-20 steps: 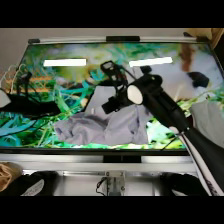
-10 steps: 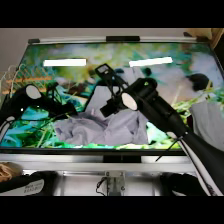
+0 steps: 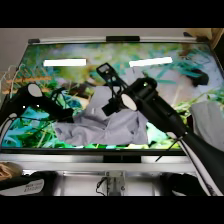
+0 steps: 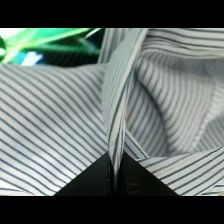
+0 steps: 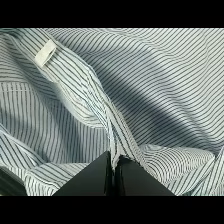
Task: Fold the shirts.
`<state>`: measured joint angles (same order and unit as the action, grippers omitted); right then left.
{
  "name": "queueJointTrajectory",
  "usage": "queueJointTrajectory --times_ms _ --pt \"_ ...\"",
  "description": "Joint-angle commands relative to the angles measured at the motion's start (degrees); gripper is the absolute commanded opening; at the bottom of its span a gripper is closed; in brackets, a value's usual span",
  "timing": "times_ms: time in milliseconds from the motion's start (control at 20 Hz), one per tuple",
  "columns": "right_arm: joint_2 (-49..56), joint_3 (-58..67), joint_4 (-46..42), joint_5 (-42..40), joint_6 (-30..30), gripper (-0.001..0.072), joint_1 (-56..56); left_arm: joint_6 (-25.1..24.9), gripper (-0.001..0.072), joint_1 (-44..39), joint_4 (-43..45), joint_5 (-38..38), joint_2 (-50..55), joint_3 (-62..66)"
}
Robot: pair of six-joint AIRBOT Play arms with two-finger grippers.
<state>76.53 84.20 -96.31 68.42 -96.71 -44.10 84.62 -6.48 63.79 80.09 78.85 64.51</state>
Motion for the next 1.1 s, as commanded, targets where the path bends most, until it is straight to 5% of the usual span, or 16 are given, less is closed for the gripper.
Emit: queueJointTrajectory --times_ms 0,200,350,500,700,800,1050 --pt "0.0 0.0 -6.7 -9.5 -6.3 0.0076 3.2 -1.2 0.0051 1.3 -2.6 -2.7 0.1 9.5" --pt "-0.1 0.8 -7.6 -39.2 -24.1 0.0075 16.8 2.0 0.0051 2.1 -11.5 -14.8 0.5 34.0" --pt "-1.0 7.5 -4.3 -52.5 -22.8 0.0075 21.9 -1.2 0.0051 2.0 -17.3 -24.3 0.5 52.9" --pt "-6.5 12.0 -4.1 -43.1 -11.3 0.0075 21.0 -2.1 0.005 2.8 -16.5 -21.0 -3.7 58.6" --pt "-13.2 10.5 -4.1 -1.8 -6.1 0.0075 17.3 0.7 0.0049 1.6 -3.8 -3.0 -13.8 41.1" --pt "-14.7 3.7 -4.0 10.8 -4.7 0.0074 13.2 3.8 0.0049 -2.2 5.0 0.5 -17.6 26.8" --pt "-16.4 -24.0 -1.3 7.6 -13.1 0.0075 -1.6 11.1 0.0049 -15.9 6.7 -14.6 -23.5 -9.9"
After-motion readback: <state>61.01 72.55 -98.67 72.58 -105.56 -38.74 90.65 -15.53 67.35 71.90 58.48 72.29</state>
